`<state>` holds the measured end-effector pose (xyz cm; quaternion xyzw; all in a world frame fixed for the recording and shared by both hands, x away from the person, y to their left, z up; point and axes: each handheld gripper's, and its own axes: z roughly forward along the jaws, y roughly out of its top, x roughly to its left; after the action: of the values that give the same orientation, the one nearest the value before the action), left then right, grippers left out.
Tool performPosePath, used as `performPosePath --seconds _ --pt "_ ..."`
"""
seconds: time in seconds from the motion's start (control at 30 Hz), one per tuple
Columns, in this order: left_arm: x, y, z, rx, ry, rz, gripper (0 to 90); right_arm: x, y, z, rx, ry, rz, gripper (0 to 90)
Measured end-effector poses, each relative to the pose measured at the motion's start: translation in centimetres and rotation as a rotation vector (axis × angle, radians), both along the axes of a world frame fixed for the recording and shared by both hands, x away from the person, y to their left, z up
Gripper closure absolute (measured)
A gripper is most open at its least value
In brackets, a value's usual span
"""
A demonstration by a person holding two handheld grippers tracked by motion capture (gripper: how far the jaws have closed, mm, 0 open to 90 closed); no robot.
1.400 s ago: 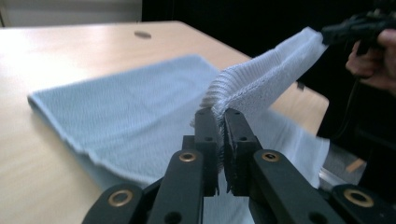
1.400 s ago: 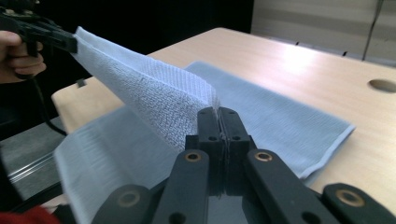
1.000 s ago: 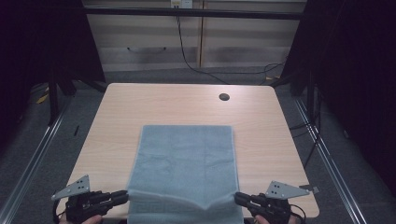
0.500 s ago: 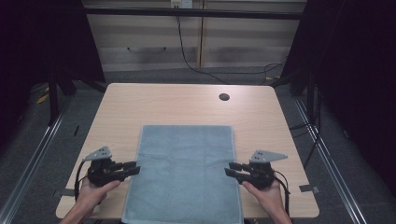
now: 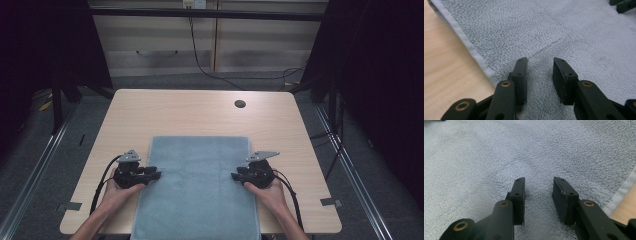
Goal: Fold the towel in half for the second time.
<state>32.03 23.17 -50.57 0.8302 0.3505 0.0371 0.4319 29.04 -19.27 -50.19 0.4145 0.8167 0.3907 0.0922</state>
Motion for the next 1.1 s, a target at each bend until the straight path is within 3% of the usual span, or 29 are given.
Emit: performPosePath --seconds 0.37,0.43,0.53,0.6,0.63,0.8,0.9,0.93,1.03,1.1 --pt "-4.1 0.1 0.4 0.014 0.022 -0.070 64.3 -4.0 -0.5 0.1 0.003 0.003 0.039 63.2" --pt "-4.4 0.3 0.5 0.010 0.032 -0.096 63.6 -4.7 -0.5 0.2 -0.004 0.007 0.044 63.0" --pt "-3.9 0.6 1.0 -0.008 0.034 -0.089 61.4 -4.8 -0.6 0.6 -0.002 0.021 0.061 60.0" --pt "-3.0 1.0 1.6 -0.043 0.009 -0.051 59.8 -4.0 -1.0 1.2 0.040 -0.016 0.044 58.4" --pt "-2.4 1.2 2.0 -0.055 0.005 -0.038 59.1 -2.8 -1.5 1.8 0.056 -0.036 0.012 58.0" --pt "1.7 1.4 2.8 -0.060 -0.020 0.053 52.2 0.7 -2.6 2.6 0.053 -0.061 -0.068 55.3" --pt "4.0 1.6 2.4 -0.083 -0.019 0.109 47.9 3.3 -3.4 2.6 0.052 -0.070 -0.117 52.3" --pt "5.3 1.4 1.7 -0.071 0.007 0.127 45.3 4.9 -3.9 2.3 0.062 -0.056 -0.139 49.1" --pt "6.2 1.2 1.2 -0.049 -0.013 0.143 43.7 6.2 -4.1 1.9 0.061 -0.042 -0.148 46.7" --pt "7.1 1.0 0.8 -0.057 0.019 0.152 39.7 7.0 -4.2 1.3 0.052 -0.034 -0.163 43.3"
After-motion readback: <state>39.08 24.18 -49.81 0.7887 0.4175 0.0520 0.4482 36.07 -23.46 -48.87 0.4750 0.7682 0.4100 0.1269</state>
